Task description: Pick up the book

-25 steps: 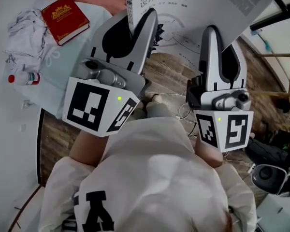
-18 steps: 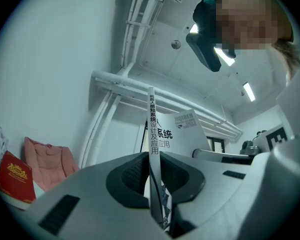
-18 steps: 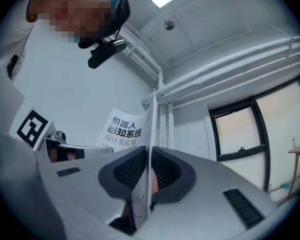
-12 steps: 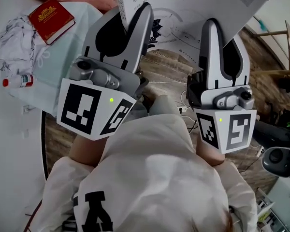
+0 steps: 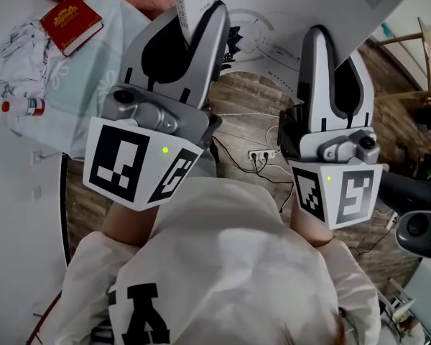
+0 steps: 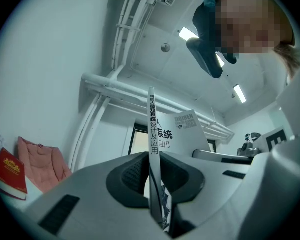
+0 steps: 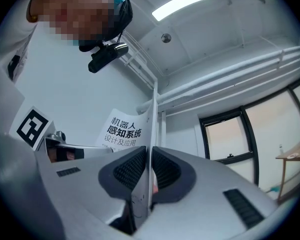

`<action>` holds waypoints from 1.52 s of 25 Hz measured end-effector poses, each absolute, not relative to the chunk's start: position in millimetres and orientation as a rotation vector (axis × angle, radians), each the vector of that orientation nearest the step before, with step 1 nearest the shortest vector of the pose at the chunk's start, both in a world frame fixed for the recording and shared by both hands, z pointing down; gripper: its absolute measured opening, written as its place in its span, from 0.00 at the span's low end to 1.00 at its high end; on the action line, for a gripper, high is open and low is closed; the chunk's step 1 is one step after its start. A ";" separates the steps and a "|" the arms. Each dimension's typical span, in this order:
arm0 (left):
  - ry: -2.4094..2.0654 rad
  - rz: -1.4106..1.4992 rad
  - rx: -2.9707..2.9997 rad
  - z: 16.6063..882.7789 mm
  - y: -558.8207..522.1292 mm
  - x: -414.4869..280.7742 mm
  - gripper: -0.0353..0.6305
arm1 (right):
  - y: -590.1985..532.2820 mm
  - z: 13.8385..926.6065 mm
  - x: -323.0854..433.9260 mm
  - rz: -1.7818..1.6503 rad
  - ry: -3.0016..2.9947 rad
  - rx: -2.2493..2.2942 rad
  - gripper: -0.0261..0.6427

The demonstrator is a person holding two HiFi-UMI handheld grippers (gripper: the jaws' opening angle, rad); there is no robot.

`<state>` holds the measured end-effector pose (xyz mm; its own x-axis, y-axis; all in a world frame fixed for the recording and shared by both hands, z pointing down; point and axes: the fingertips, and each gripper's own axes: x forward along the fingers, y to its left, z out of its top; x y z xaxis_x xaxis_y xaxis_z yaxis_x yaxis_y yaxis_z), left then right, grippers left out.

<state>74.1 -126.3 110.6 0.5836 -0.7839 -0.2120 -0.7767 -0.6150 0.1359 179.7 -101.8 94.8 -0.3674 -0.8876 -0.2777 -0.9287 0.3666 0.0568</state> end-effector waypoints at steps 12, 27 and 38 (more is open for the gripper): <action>-1.453 -0.417 2.747 108.3 -123.2 74.1 0.12 | -101.6 93.6 180.7 0.298 2.448 -1.564 0.13; -1.428 -0.459 2.755 108.6 -123.0 73.0 0.12 | -97.7 98.8 185.7 0.333 2.438 -1.594 0.13; -1.423 -0.448 2.735 109.6 -125.3 72.5 0.12 | -99.3 100.9 185.9 0.278 2.428 -1.616 0.13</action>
<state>72.5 -125.3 109.6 0.5417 -0.8055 -0.2403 -0.7980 -0.5826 0.1541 185.9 -99.3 100.9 -0.3763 -0.8838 -0.2778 -0.9238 0.3808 0.0399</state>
